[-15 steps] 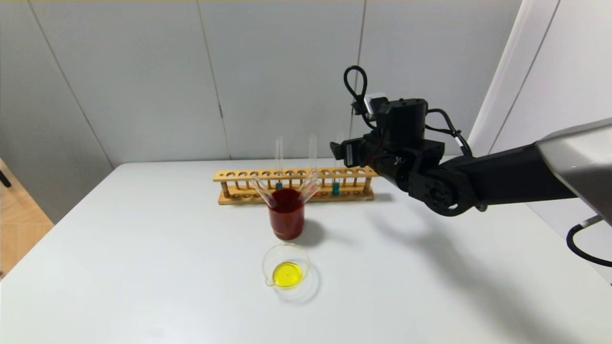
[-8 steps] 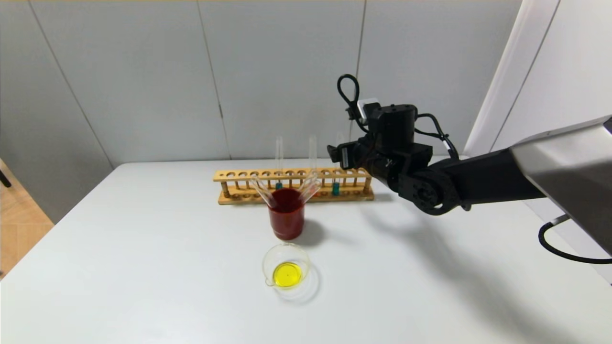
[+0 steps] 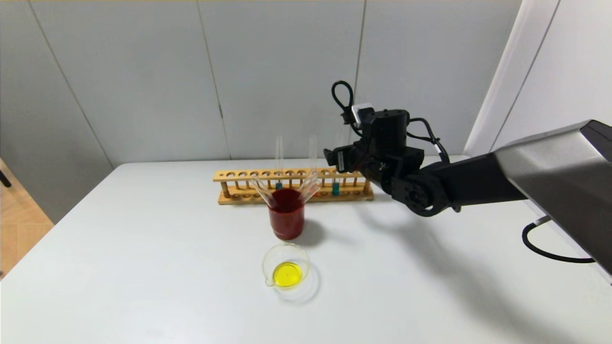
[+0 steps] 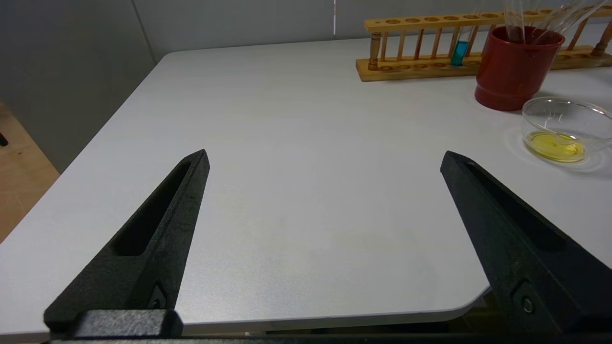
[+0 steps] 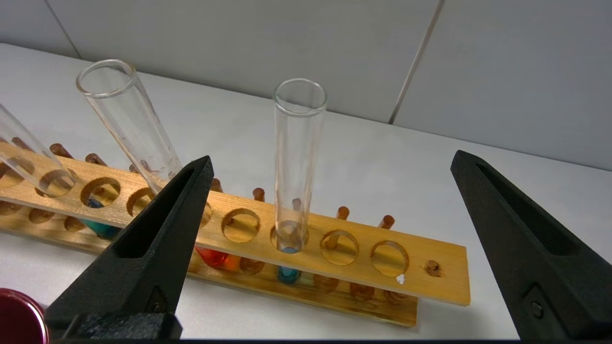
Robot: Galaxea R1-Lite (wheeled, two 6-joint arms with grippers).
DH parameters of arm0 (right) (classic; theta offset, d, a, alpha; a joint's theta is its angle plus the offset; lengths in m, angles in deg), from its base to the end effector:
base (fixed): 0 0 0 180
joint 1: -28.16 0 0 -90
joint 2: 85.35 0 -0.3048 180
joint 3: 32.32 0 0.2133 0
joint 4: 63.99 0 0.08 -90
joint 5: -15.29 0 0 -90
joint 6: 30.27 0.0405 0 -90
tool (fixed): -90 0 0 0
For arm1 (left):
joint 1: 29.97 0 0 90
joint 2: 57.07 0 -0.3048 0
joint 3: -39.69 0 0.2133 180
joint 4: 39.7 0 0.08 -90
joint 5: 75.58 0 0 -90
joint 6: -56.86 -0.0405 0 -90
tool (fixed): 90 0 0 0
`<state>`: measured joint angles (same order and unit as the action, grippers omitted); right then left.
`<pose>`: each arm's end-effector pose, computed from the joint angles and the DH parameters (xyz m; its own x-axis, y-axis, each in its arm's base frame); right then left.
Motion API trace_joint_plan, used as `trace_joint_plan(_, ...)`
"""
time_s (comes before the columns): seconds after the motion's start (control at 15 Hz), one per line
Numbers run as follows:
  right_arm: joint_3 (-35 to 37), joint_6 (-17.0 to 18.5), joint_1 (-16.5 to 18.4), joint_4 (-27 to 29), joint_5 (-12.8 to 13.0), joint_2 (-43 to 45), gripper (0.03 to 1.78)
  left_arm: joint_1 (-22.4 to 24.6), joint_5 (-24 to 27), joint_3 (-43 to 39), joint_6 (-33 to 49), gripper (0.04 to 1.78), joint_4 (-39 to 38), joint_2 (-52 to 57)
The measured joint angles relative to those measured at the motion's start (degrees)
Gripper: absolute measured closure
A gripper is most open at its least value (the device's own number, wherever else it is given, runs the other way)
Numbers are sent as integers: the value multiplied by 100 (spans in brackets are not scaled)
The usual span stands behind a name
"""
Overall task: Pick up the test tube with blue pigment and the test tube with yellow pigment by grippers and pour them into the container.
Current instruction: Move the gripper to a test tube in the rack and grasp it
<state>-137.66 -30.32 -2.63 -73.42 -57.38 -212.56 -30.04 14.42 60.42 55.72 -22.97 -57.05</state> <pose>0.4341 0.2446 0.1377 0.9533 0.2213 -0.2056 -0.2389 0.9689 -0.0650 0.0149 0.0000 0.0839 0.9975 -0.0012 0.0701 -0.0002 0.9998 0.0198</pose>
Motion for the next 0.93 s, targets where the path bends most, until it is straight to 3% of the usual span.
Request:
trace_joint_plan(0.73, -190, -2, 22, 41, -4, -215, 7, -4, 0, 0, 2, 11, 5, 0)
trace_joint_plan(0.93, -190, 2, -4, 41, -37, -236, 24, -2, 0, 0, 5, 11, 2, 0)
